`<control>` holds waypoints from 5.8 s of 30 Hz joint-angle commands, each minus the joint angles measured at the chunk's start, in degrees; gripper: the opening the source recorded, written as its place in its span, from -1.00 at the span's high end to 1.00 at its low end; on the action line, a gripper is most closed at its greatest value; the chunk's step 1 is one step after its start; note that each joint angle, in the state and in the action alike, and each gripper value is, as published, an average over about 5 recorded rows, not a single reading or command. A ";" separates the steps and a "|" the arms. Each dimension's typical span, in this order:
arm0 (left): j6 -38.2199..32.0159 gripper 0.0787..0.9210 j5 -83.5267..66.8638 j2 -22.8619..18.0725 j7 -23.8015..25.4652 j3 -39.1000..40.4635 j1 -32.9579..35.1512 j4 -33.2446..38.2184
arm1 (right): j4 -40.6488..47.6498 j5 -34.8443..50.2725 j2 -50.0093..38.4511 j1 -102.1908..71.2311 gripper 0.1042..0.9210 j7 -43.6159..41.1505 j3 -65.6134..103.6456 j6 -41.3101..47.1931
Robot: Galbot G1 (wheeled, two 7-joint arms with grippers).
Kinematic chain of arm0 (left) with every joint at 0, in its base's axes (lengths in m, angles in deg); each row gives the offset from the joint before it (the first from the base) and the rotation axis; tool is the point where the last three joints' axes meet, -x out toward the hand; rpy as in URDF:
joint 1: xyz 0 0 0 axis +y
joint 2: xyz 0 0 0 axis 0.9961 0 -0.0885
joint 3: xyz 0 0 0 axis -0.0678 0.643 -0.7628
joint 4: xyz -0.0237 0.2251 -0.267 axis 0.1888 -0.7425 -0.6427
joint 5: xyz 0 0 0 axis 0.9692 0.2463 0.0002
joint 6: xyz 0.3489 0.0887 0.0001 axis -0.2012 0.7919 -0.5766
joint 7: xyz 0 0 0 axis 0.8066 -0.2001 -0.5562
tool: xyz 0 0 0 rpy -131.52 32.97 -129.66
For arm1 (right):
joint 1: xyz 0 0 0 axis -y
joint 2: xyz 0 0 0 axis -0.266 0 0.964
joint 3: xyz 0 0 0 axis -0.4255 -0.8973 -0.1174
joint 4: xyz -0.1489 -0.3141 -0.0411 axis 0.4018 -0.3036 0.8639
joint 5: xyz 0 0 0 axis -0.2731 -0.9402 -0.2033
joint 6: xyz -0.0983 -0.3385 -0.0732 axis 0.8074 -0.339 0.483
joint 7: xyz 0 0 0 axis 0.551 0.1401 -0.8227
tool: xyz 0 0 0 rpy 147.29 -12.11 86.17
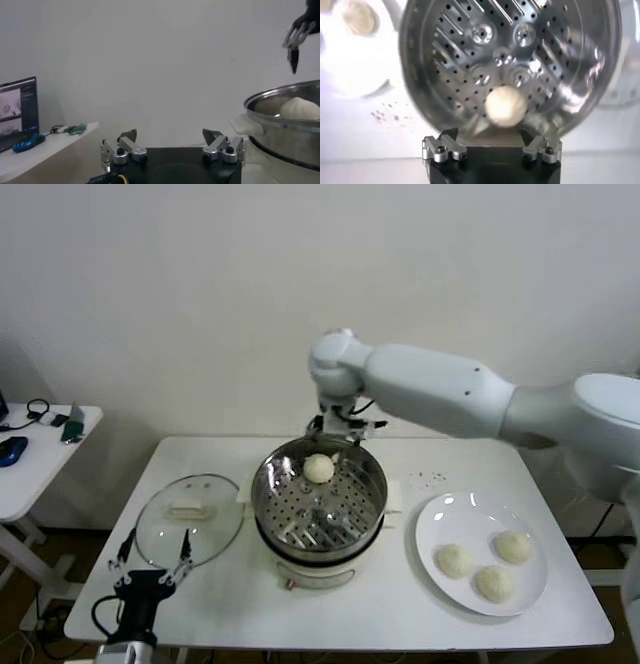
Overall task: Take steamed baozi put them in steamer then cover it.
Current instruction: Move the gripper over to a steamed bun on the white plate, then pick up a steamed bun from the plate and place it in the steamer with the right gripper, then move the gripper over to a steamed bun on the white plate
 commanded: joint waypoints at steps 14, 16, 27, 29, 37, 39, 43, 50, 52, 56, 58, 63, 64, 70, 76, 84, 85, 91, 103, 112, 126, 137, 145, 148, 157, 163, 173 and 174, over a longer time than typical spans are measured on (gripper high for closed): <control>-0.52 -0.77 -0.04 -0.05 0.21 0.44 0.73 -0.36 | -17.34 29.71 -38.62 -1.39 -0.76 12.85 -16.88 35.13; -0.56 -0.77 0.01 -0.07 0.22 0.47 0.87 -0.44 | -18.85 28.36 -40.65 -5.93 -0.76 13.62 -15.03 36.46; -0.73 -0.77 0.19 -0.19 0.23 0.51 1.32 -0.87 | -16.52 24.91 -40.24 -18.56 -0.76 15.23 -8.98 38.92; -0.80 -0.77 0.22 -0.21 0.23 0.50 1.36 -1.03 | -15.45 24.82 -39.28 -19.75 -0.76 15.30 -8.21 38.95; -0.67 -0.77 0.23 -0.20 0.22 0.57 1.10 -1.52 | -10.43 23.85 -35.34 -23.22 -0.76 15.72 -5.94 38.71; -0.63 -0.77 0.29 -0.18 0.22 0.64 0.96 -1.72 | -9.24 23.74 -34.33 -23.95 -0.76 16.03 -5.27 38.69; -0.57 -0.77 0.49 -0.21 0.23 0.82 0.74 -2.02 | -7.60 23.80 -32.52 -24.50 -0.76 16.74 -4.56 38.61; -0.53 -0.77 0.64 -0.27 0.22 0.86 0.50 -2.17 | -6.56 23.52 -31.06 -24.97 -0.76 17.04 -4.27 38.58; -0.55 -0.77 0.64 -0.26 0.23 0.86 0.50 -2.19 | -6.21 23.32 -30.70 -25.14 -0.76 17.22 -4.05 38.54; -0.58 -0.77 0.67 -0.29 0.25 0.89 0.56 -2.22 | -5.86 23.12 -30.04 -25.34 -0.76 17.11 -3.95 38.46; -0.59 -0.77 0.68 -0.28 0.25 0.87 0.58 -2.18 | -5.80 23.05 -29.78 -25.37 -0.76 16.62 -3.98 38.36; -0.55 -0.77 0.66 -0.21 0.24 0.83 0.53 -2.05 | -5.84 23.09 -29.54 -25.14 -0.63 15.93 -4.04 38.12; -0.55 -0.77 0.66 -0.22 0.24 0.85 0.54 -2.03 | -5.88 23.22 -29.59 -25.10 -0.58 15.92 -4.02 38.11; -0.63 -0.77 0.64 -0.25 0.22 0.83 0.64 -1.97 | -6.31 24.87 -30.57 -23.97 -0.45 16.09 -4.12 38.23; -0.53 -0.77 0.59 -0.26 0.23 0.94 0.50 -1.72 | -6.30 30.19 -31.47 -17.15 -0.45 16.27 -5.89 38.61; -0.13 -0.77 0.71 0.06 0.23 2.32 -0.24 -1.60 | -4.43 39.58 -27.31 5.41 -0.45 14.08 -16.77 36.87; -0.09 -0.77 0.72 0.17 0.25 2.60 -0.27 -1.55 | -4.12 40.49 -26.19 7.88 -0.45 13.76 -18.01 36.58; -0.13 -0.77 1.22 0.63 0.34 4.36 -0.60 -1.57 | -3.87 48.38 -18.95 17.44 -0.45 13.44 -22.62 36.95; 0.11 -0.77 -0.38 1.07 0.48 5.26 0.85 0.25 | -4.05 60.61 -2.82 17.30 -0.45 18.26 -20.49 42.38; -0.22 -0.77 -0.53 1.99 0.34 4.93 1.17 -0.04 | -2.76 60.54 7.31 9.56 -0.45 21.87 -18.92 44.84; -0.35 -0.77 -1.30 1.94 0.37 4.19 1.26 -0.30 | 1.24 58.76 14.64 1.41 -0.45 22.79 -19.10 45.24; -0.56 -0.77 -1.75 2.03 0.36 3.93 1.15 -1.18 | 3.50 56.41 16.07 -1.13 -0.45 22.32 -19.38 44.79; -0.52 -0.77 -1.96 2.06 0.35 3.73 0.92 -1.34 | 3.99 54.75 16.03 -1.21 -0.56 20.83 -19.66 44.80; -0.61 -0.77 -2.16 2.13 0.35 3.53 0.99 -1.51 | 3.59 54.44 15.43 -1.00 -0.70 20.23 -19.63 44.63; -0.75 -0.77 -2.55 2.08 0.30 3.26 1.09 -1.72 | 1.04 53.79 9.80 4.48 -0.76 16.83 -18.11 42.45; -0.81 -0.77 -2.66 2.07 0.26 3.30 0.86 -1.85 | -4.86 48.98 -1.34 12.48 -0.76 11.99 -19.64 37.99; -0.57 -0.77 -2.73 1.99 0.13 3.05 0.16 -1.81 | -18.89 38.80 -24.77 17.19 -0.76 8.19 -21.42 34.57; -0.50 -0.77 -2.72 1.98 0.13 3.05 0.12 -1.79 | -19.78 37.15 -27.08 16.83 -0.76 7.96 -21.71 34.28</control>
